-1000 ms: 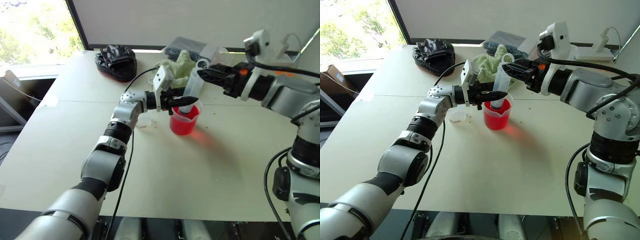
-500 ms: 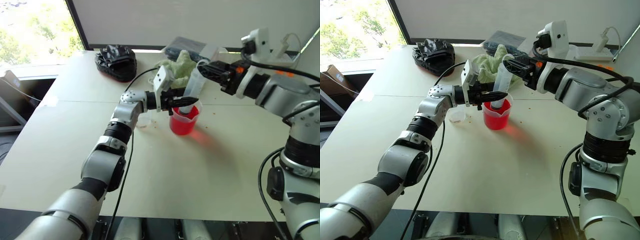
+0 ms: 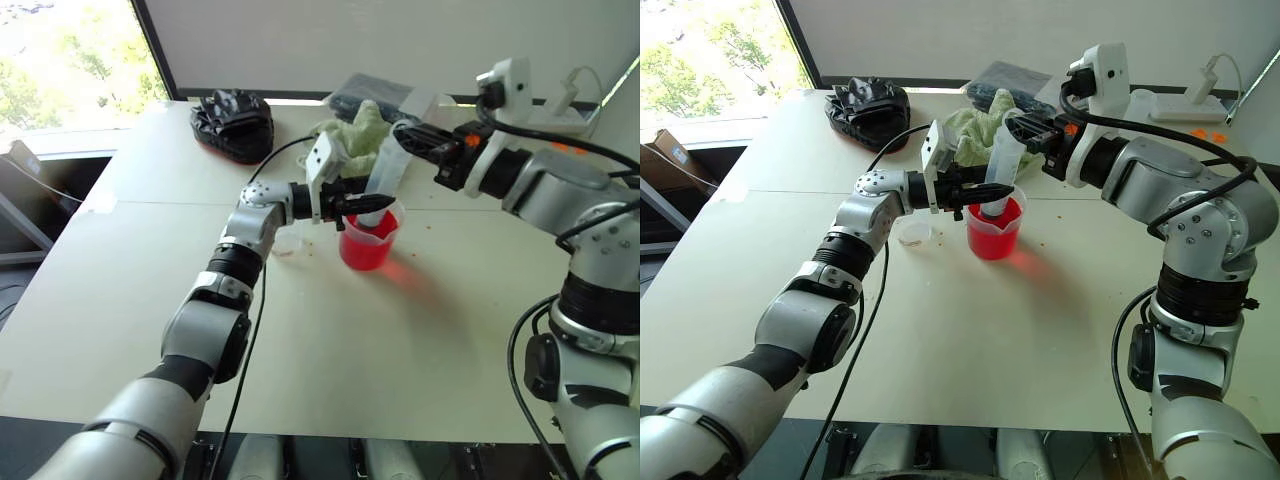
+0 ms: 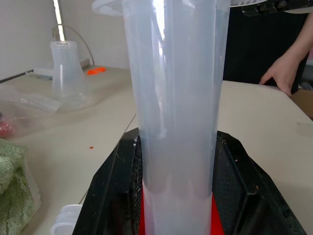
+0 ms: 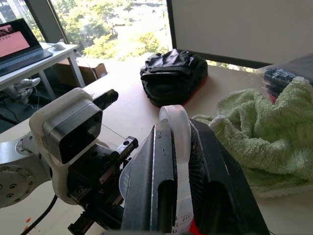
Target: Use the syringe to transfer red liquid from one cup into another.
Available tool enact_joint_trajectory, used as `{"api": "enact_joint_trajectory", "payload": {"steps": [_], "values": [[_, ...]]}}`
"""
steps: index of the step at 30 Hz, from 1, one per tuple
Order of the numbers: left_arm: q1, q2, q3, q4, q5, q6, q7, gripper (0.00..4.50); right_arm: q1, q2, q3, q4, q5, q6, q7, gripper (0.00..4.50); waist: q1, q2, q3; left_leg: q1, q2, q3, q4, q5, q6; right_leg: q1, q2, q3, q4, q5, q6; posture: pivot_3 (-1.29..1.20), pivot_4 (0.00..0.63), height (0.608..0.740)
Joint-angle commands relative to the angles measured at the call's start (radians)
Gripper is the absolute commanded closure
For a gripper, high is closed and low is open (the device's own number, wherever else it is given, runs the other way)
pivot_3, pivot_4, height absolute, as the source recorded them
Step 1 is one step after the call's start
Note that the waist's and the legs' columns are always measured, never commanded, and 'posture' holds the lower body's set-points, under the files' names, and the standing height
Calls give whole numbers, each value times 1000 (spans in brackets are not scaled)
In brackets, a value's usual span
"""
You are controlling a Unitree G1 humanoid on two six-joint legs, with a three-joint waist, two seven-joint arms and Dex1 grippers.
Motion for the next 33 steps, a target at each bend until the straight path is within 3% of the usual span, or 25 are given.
{"api": "enact_joint_trajectory", "payload": {"steps": [1,33], "values": [[-33,-11,16,-49,-17,-26,-10,3145,-22,15,2,-27,14,-3,4,4423,0,0,0,0,0,0,0,0,0,0,0,0,0,0,0,0,150,711],[52,-26,-18,-95,4,-4,-67,3145,-114,28,-58,51,35,-34,-10,4423,-2,0,0,0,0,0,0,0,0,0,0,0,0,0,0,0,150,711]]}}
